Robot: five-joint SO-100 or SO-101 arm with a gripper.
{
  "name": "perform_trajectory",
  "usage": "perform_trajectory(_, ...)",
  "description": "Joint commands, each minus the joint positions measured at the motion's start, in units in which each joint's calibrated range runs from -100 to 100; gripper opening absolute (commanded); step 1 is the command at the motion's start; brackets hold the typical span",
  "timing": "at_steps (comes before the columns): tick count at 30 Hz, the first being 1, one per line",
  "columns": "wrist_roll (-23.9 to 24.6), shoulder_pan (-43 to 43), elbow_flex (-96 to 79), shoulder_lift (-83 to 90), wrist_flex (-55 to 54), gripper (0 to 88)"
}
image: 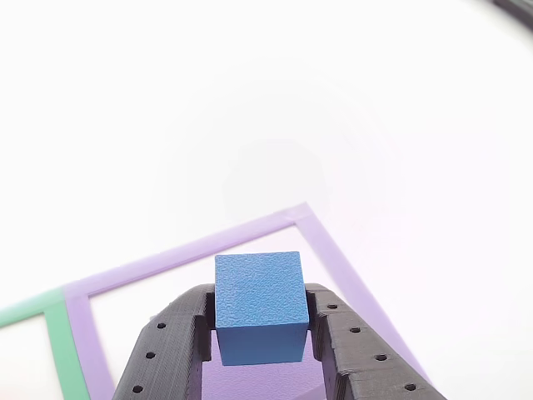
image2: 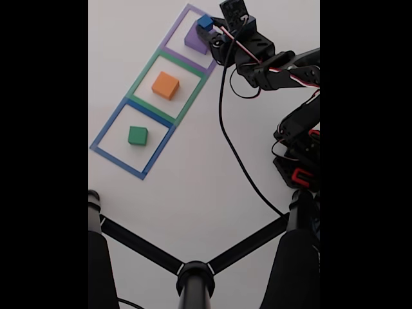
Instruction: Tower of hanoi
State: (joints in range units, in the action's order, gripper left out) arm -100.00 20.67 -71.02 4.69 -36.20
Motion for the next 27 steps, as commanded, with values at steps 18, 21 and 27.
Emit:
perform_trajectory(18, 0.0, -0.2, 4.28, -11.5, -12.65, 5.1)
perform_trajectory(21, 0.0, -0.2, 4.82, -12.46, -12.73, 5.6)
perform_trajectory(27, 0.0, 0.18, 4.91, -13.98, -13.95, 10.0)
